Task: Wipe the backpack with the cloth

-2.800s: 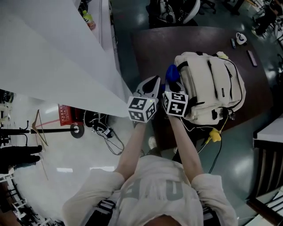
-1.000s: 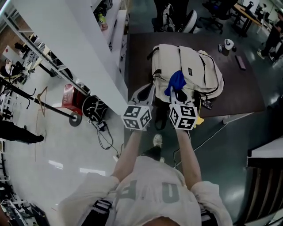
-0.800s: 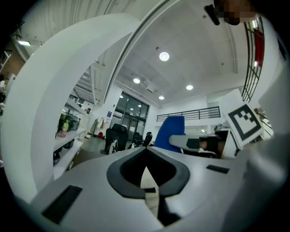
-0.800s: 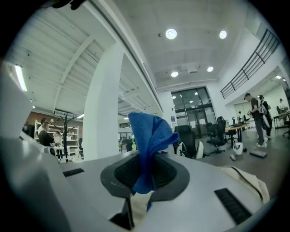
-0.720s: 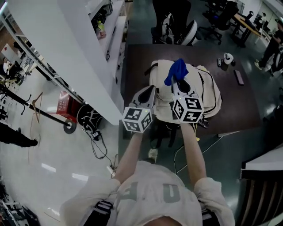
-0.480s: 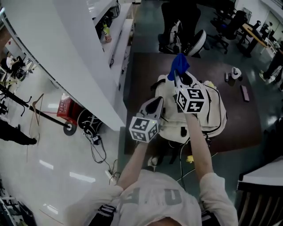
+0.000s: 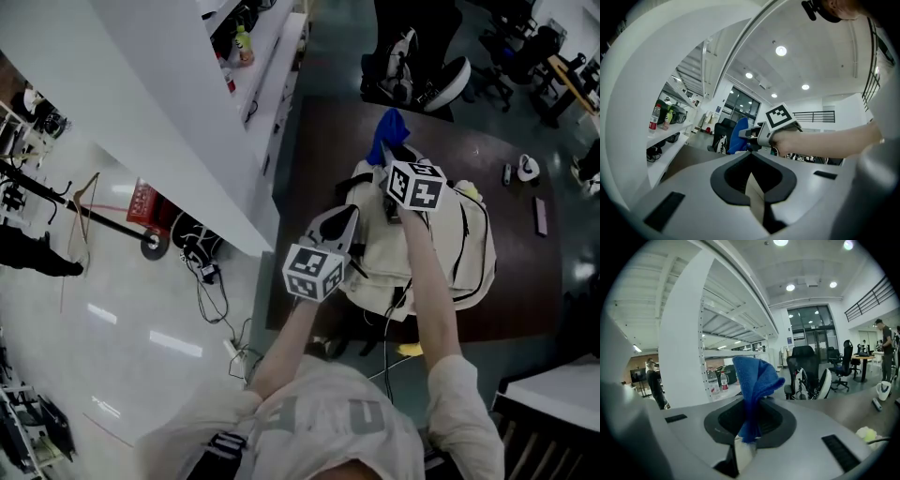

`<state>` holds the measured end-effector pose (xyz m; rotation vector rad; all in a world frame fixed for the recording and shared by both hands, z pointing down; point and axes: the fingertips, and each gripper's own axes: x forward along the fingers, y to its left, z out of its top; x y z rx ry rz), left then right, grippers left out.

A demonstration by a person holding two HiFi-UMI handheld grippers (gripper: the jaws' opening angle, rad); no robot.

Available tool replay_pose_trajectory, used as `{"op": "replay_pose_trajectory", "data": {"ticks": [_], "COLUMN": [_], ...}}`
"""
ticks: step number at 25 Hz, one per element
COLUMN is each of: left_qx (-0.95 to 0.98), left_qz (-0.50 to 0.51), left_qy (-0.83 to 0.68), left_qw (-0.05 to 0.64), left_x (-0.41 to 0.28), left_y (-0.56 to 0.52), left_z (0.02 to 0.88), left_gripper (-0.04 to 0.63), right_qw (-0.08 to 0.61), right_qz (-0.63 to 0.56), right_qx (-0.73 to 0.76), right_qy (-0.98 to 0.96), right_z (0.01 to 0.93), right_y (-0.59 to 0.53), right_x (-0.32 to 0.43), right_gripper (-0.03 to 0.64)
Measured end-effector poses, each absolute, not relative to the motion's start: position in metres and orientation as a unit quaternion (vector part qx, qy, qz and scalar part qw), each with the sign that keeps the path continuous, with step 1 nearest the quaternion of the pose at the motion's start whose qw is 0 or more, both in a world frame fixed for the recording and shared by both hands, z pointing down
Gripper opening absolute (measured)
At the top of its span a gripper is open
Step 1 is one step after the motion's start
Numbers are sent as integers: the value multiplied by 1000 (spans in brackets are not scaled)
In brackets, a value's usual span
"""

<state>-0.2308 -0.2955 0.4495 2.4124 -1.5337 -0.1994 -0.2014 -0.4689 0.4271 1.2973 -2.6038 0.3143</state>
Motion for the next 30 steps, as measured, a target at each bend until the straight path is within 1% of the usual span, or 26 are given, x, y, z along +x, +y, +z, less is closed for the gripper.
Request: {"op": "replay_pose_trajectory", "data": {"ticks": [6, 13, 22, 30], "left_qx": [825, 822, 825, 826], "left_qz": [-65, -73, -61, -55], "left_qy": [-543, -548, -547, -547], "left_qw": [144, 137, 127, 123], "left_x": [-240, -237, -220, -208], "left_y": [-297, -281, -203, -129], "left_z": [453, 443, 439, 447], "left_gripper": [3, 3, 3, 3], "right_qw": [119, 66, 41, 26], "right_qz": [125, 152, 177, 207], "right_qx": [427, 406, 393, 381], "right_qy": [-888, -899, -902, -901], "right_z": [431, 420, 429, 458], "right_y": [-458, -402, -290, -192], "right_x": [-201, -184, -165, -157], "right_gripper": [43, 43, 43, 43]}}
